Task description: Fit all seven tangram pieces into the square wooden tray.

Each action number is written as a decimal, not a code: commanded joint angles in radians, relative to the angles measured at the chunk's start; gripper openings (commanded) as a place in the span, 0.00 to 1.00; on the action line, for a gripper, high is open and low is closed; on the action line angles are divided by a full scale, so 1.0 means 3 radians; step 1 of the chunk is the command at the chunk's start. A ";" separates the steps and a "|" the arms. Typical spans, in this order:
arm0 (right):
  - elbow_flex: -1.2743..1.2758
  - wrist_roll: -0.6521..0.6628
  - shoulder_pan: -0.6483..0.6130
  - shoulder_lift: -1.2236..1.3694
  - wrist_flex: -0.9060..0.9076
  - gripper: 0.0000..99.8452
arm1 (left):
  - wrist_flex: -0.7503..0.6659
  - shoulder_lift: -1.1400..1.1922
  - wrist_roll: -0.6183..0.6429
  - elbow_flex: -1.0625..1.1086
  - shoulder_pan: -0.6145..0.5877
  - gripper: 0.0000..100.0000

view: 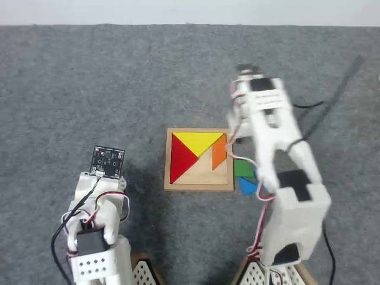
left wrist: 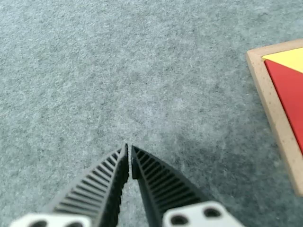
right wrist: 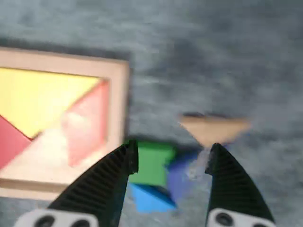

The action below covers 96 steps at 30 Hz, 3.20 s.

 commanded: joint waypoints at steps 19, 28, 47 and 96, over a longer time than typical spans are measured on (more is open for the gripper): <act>0.1713 0.0358 -0.0023 -0.0933 -0.0928 0.23 | 0.0020 -0.0041 -0.0046 -0.0023 -0.0026 0.01; 0.1724 0.0245 -0.0136 -0.1041 -0.0903 0.23 | 0.0020 -0.0041 -0.0046 -0.0023 -0.0026 0.01; 0.0936 -0.0486 0.0289 0.0115 -0.1230 0.23 | 0.0020 -0.0041 -0.0046 -0.0023 -0.0026 0.01; -0.1279 0.3217 0.0381 0.1020 -0.0120 0.23 | 0.0020 -0.0041 -0.0046 -0.0023 -0.0026 0.01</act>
